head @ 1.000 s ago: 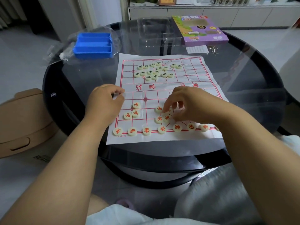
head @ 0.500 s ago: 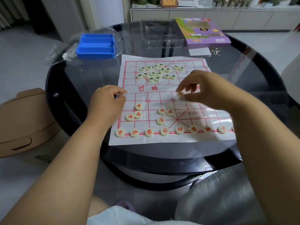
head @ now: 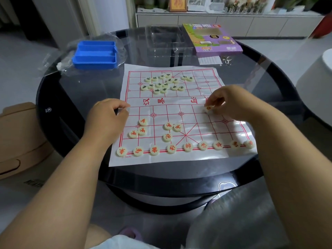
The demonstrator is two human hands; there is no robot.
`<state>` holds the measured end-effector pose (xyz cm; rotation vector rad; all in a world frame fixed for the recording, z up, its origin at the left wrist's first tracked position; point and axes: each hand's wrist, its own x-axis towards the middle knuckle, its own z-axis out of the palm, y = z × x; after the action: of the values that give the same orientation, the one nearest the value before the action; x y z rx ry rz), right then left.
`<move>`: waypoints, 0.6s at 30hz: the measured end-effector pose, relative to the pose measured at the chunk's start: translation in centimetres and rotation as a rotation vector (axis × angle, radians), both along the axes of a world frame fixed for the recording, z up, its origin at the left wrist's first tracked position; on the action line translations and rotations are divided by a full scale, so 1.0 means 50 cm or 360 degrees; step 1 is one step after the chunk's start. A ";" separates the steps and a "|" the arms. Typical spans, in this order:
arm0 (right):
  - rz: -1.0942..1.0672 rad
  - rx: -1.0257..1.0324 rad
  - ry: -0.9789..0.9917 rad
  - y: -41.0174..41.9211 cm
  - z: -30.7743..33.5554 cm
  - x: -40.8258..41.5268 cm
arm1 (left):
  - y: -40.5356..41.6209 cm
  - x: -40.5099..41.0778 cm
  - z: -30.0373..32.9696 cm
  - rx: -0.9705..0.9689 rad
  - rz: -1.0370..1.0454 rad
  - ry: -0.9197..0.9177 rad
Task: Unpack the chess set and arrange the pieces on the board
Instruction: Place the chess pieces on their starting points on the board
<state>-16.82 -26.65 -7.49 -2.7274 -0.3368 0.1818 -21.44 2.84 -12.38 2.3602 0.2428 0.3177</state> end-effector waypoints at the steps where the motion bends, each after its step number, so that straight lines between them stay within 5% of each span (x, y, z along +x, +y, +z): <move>1: 0.0004 0.0002 -0.0001 0.000 0.002 -0.001 | 0.000 0.000 0.000 0.0010 0.0001 0.0001; 18: 0.0028 -0.0084 0.0200 -0.054 0.011 -0.039 | -0.003 -0.001 0.003 0.0023 0.0021 0.0005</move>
<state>-18.77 -29.37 -6.96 -2.7492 -0.3243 0.3699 -21.49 2.68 -12.25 2.3742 0.2585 0.3233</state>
